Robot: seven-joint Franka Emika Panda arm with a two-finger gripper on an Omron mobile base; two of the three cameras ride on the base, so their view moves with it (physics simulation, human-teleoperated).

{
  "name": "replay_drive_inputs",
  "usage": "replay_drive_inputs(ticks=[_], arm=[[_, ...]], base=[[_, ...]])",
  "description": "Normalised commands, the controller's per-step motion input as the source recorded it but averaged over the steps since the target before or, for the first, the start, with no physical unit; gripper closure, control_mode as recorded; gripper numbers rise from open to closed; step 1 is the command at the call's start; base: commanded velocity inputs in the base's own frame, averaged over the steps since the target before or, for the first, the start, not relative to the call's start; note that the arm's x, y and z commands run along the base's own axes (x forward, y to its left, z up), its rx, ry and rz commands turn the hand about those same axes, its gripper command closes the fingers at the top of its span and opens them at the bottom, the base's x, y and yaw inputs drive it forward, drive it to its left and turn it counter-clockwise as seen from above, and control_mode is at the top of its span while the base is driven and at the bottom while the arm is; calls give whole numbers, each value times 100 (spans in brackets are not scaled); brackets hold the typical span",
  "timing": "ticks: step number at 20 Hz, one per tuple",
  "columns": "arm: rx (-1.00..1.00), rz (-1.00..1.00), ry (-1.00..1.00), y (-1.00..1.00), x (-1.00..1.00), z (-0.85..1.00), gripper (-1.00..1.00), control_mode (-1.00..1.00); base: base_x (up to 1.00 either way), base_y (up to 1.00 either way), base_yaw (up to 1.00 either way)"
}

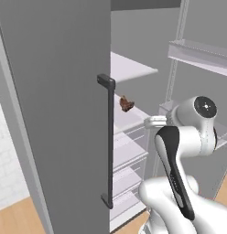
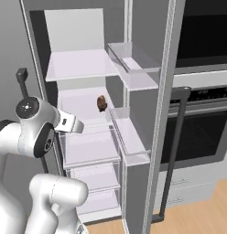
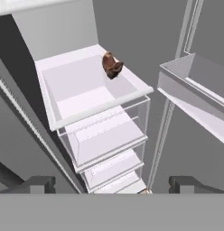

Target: Place one lemon and one steak in each tupperware on the nearby counter, to pack two identical lunches.

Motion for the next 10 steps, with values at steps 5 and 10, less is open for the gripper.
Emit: replay_drive_inputs(ticks=[5,10], arm=[[0,0,0,0,0,0,-100,100],[0,0,0,0,0,0,-100,100]], base=[[44,-20,0],[25,-40,0]])
